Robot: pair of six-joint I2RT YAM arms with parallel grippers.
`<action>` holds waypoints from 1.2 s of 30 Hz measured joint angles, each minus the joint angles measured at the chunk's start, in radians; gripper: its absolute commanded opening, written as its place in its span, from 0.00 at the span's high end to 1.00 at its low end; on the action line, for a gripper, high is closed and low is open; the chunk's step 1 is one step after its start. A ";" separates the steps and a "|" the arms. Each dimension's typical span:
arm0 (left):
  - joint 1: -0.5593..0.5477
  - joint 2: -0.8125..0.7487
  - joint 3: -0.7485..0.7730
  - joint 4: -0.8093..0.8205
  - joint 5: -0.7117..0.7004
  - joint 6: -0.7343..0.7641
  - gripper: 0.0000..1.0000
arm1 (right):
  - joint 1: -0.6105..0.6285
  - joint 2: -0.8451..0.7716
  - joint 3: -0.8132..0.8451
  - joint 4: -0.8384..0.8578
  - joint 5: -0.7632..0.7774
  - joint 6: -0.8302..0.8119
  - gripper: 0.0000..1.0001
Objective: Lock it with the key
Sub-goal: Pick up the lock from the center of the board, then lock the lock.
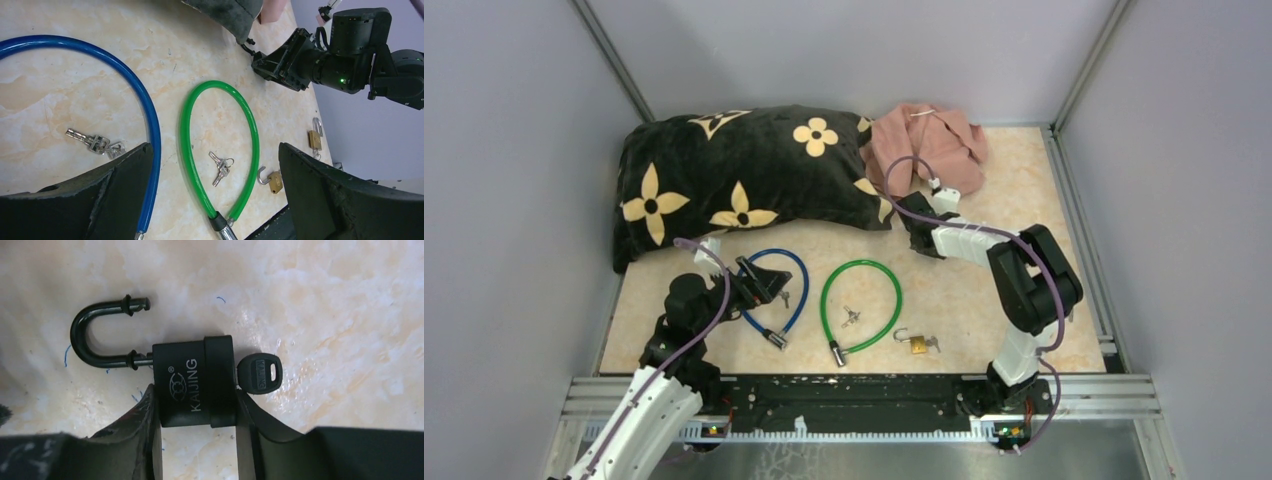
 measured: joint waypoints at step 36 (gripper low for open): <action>-0.169 0.356 0.160 -0.046 0.541 2.139 0.66 | 0.523 -0.409 -0.124 0.207 -0.510 -0.226 1.00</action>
